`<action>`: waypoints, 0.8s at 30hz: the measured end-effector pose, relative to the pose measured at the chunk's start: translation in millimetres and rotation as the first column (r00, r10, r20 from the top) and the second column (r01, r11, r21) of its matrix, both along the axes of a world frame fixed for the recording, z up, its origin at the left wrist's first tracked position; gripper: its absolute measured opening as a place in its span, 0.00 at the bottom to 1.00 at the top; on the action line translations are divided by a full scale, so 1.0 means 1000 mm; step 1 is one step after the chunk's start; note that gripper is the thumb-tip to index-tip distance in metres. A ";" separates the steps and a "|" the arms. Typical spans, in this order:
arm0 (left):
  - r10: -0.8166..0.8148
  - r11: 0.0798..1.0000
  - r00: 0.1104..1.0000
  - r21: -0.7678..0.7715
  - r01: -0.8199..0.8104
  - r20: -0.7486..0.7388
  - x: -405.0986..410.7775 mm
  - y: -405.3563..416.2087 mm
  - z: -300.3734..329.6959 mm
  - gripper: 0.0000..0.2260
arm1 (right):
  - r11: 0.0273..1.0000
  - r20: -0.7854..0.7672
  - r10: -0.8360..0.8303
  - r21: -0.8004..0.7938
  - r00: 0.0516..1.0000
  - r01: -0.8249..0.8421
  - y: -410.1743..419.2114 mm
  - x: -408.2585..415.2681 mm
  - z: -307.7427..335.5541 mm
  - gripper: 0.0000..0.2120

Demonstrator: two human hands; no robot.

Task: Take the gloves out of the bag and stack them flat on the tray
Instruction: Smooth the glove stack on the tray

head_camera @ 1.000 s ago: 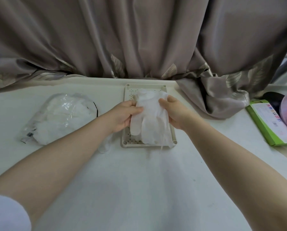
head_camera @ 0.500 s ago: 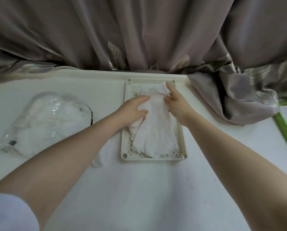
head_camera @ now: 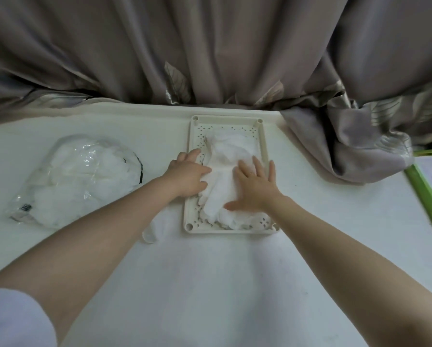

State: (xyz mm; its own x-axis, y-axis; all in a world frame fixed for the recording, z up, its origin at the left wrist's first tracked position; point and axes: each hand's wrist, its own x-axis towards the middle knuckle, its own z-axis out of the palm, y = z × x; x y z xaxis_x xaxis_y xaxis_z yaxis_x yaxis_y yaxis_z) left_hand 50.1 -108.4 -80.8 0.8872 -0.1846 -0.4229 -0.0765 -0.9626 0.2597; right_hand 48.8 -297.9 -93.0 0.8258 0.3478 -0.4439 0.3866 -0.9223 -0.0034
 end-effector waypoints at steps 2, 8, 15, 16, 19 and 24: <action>-0.003 0.999 0.999 0.052 0.006 -0.043 -0.011 0.010 0.003 0.19 | 0.989 -0.059 -0.149 -0.016 0.987 0.149 -0.002 -0.002 0.004 0.54; 0.041 0.999 0.998 -0.016 -0.041 0.049 -0.037 0.044 0.015 0.19 | 0.935 -0.014 -0.292 0.209 0.956 0.288 0.013 -0.008 0.041 0.40; 0.019 0.992 0.975 -0.124 0.009 0.223 -0.062 0.083 0.027 0.13 | 0.940 -0.009 -0.273 0.209 0.962 0.268 0.045 -0.019 0.047 0.33; 0.007 0.992 0.973 -0.122 0.022 0.230 -0.064 0.085 0.028 0.13 | 0.938 -0.017 -0.280 0.205 0.960 0.278 0.047 -0.021 0.047 0.33; -0.014 0.991 0.970 -0.124 0.046 0.241 -0.063 0.088 0.028 0.12 | 0.938 -0.042 -0.282 0.196 0.958 0.285 0.047 -0.027 0.046 0.32; -0.031 0.978 0.968 -0.194 0.081 0.250 -0.054 0.072 0.028 0.12 | 0.945 -0.021 -0.272 0.182 0.962 0.271 0.036 -0.026 0.046 0.24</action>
State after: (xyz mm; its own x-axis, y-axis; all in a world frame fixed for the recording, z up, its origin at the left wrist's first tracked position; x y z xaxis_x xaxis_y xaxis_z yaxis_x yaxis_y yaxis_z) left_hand -3.7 -35.9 -52.9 0.9445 -0.2956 -0.1432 -0.2142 -0.8848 0.4137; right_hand 22.7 -261.7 -47.2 0.9018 0.1846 -0.3906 0.1220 -0.9761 -0.1798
